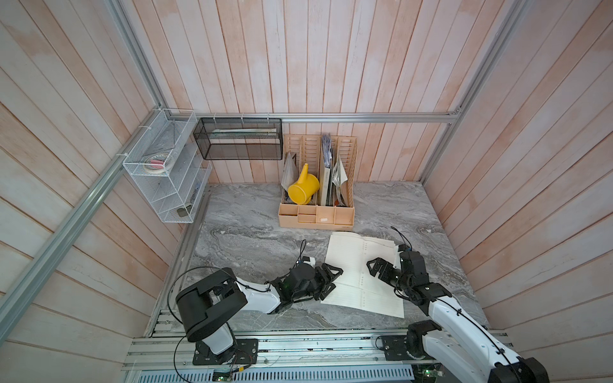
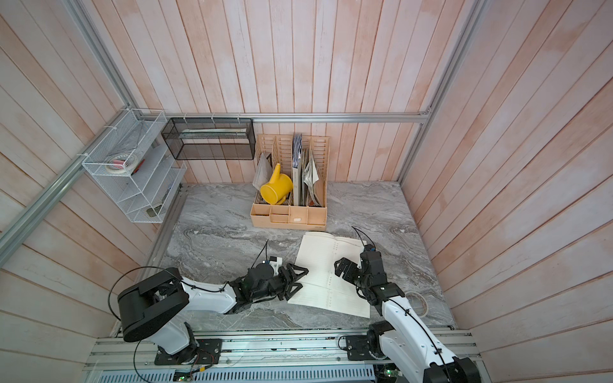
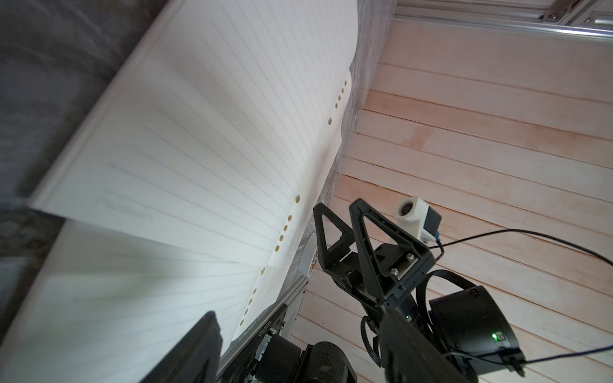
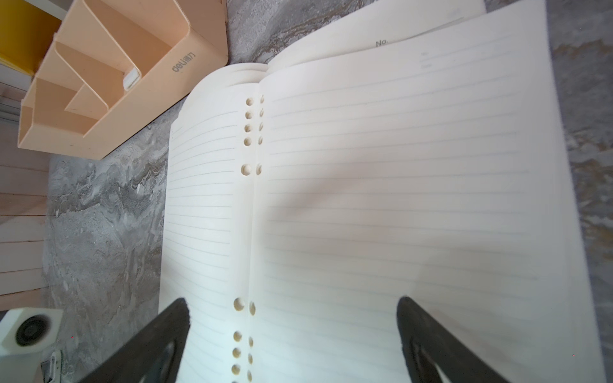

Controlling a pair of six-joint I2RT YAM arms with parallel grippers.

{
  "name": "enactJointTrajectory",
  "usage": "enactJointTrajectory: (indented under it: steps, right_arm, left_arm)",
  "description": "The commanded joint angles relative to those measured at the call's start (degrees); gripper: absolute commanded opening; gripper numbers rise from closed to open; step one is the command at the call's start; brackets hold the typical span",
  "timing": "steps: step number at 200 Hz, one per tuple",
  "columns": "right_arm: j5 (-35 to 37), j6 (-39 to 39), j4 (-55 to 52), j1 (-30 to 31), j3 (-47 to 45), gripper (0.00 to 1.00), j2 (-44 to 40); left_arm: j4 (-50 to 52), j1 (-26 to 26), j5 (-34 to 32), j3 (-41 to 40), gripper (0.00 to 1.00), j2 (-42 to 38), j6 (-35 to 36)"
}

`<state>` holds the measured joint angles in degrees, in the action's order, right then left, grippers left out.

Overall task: Close the notebook
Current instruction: Close the notebook at the center of the board.

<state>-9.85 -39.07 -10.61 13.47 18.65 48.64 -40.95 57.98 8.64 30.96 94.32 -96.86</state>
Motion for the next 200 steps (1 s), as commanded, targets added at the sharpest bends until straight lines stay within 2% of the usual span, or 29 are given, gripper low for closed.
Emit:
enactJointTrajectory:
  steps: [1,55,89,177,200]
  right_arm:
    - [-1.5,0.4,-0.6,0.3,-1.1,0.98,-0.1]
    - [-2.3,1.0,0.0,0.3,-2.5,0.98,0.7]
    - [-2.6,1.5,-0.8,0.2,-2.5,0.98,0.3]
    - [-3.2,1.3,-1.2,0.3,-2.7,0.98,0.0]
    - [-3.7,1.3,-1.2,0.3,-2.7,0.98,0.0]
  left_arm:
    - [-2.2,1.3,-1.0,1.8,0.78,1.5,-2.7]
    - [-4.4,1.4,-1.5,2.3,0.78,5.7,-3.3]
    - [-8.1,1.4,-4.5,1.6,0.78,7.8,-4.2]
    - [-3.6,1.7,-8.7,2.6,0.78,9.8,-7.3]
    - [0.6,2.4,-9.6,4.2,0.77,10.2,-8.5]
